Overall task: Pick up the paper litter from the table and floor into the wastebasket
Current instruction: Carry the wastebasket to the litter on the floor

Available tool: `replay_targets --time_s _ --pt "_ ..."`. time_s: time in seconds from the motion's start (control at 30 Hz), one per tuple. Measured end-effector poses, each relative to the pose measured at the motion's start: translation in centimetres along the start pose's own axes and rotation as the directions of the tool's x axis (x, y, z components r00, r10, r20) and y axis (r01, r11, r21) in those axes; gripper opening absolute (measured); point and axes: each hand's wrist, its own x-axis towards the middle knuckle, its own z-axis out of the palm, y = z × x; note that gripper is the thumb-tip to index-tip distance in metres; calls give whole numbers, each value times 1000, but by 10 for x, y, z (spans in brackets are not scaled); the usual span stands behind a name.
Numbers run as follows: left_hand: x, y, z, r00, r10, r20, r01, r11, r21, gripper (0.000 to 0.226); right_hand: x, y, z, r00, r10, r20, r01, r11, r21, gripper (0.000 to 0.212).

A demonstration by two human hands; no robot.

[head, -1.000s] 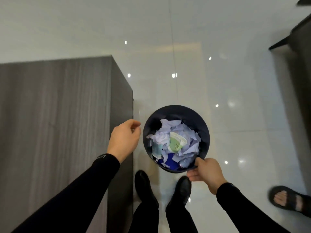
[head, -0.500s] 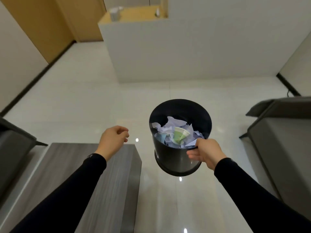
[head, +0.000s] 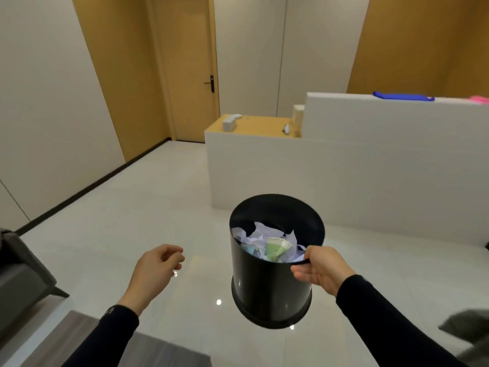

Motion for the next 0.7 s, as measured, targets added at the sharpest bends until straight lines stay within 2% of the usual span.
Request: replay_targets --time_s 0.27,0.4,0.6,0.7 --pt "138 -19 -11 970 -174 -170 162 983 -84 12 152 -88 85 990 42 136 -24 990 -136 24" --pt "195 -32 -22 929 -238 -283 221 971 -93 13 228 -125 140 962 55 268 0 979 -202 25" --pt "259 -46 -31 802 -310 -510 276 950 -142 13 335 -168 231 866 126 484 42 946 -321 24" --pt "279 -43 -33 688 -347 -637 311 934 -174 12 375 -192 276 780 184 598 79 919 -387 21"
